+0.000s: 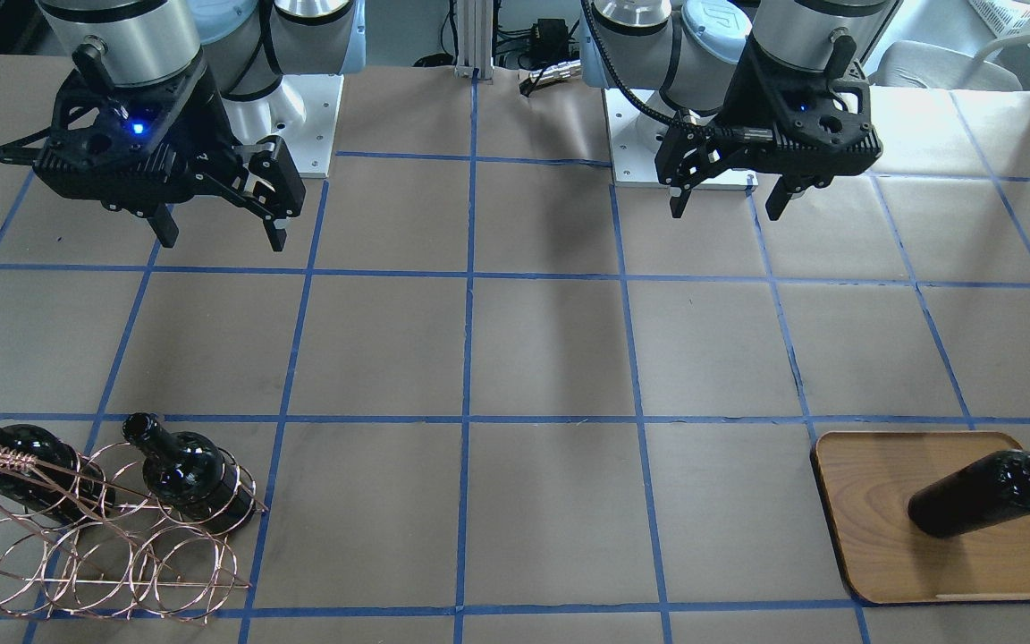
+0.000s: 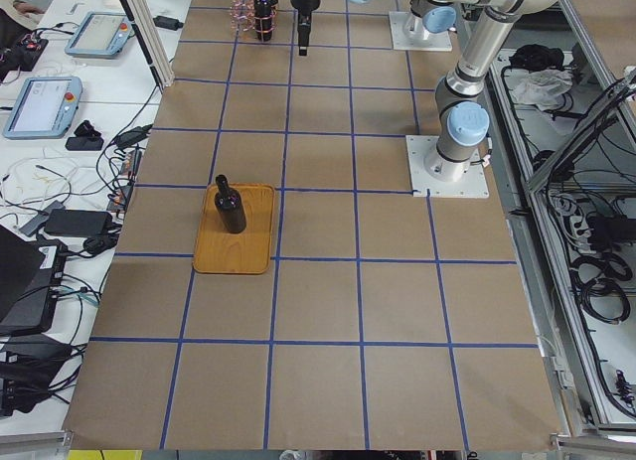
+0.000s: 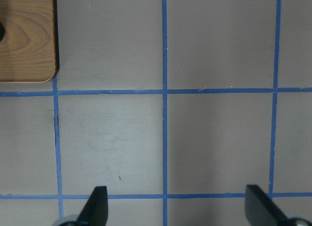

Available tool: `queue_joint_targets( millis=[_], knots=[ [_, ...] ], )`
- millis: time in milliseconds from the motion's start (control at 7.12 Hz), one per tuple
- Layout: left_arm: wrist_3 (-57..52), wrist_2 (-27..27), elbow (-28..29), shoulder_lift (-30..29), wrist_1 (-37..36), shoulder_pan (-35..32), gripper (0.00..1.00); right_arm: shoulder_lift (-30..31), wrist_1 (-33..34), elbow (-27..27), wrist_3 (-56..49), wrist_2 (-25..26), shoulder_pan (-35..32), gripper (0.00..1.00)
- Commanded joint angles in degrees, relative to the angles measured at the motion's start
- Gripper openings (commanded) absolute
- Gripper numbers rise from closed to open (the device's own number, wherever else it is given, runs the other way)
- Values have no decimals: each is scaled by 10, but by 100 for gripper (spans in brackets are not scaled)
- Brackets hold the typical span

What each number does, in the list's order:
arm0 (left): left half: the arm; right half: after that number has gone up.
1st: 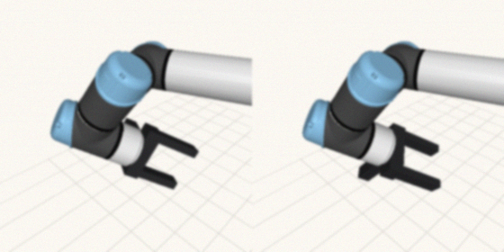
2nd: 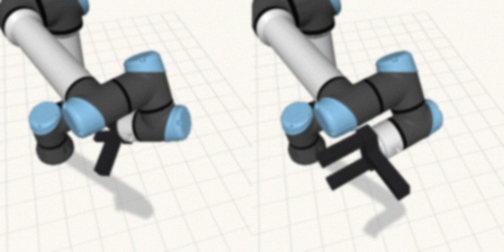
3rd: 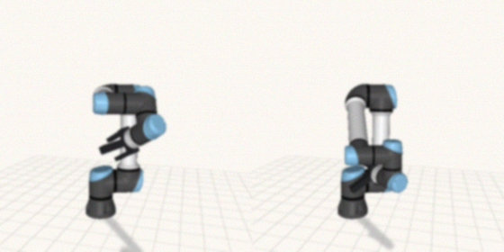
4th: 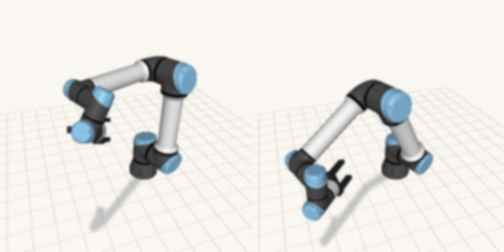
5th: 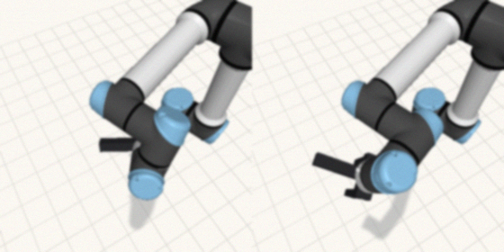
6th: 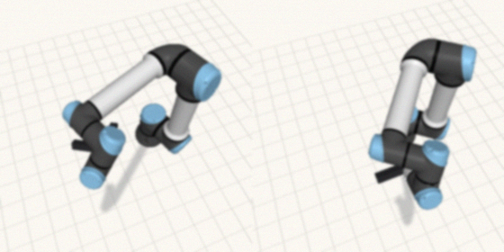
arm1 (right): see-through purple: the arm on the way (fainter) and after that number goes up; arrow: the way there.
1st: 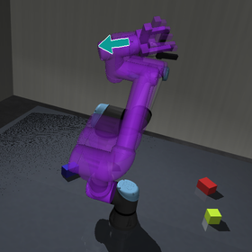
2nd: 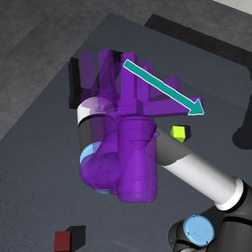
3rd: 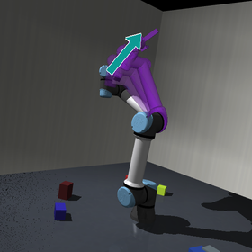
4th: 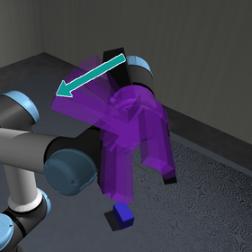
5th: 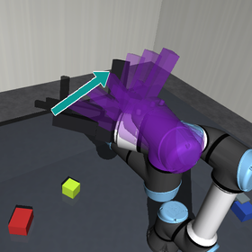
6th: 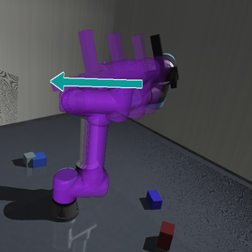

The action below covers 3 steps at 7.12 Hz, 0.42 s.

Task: Take wine from basket and place on tray
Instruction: 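Open the left gripper and raise it away from the bottle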

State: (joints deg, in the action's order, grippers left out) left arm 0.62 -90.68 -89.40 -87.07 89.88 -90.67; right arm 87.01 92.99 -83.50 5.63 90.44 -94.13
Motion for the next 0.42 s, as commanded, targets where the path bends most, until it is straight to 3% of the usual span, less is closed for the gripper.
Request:
queue_joint_targets(
  millis=[0,281],
  knots=[
    [-3,0,-2,1,-1,-1,100,0,0,0,0,0,0,100],
    [-5,0,-3,1,0,0,100,0,0,0,0,0,0,100]
  ],
)
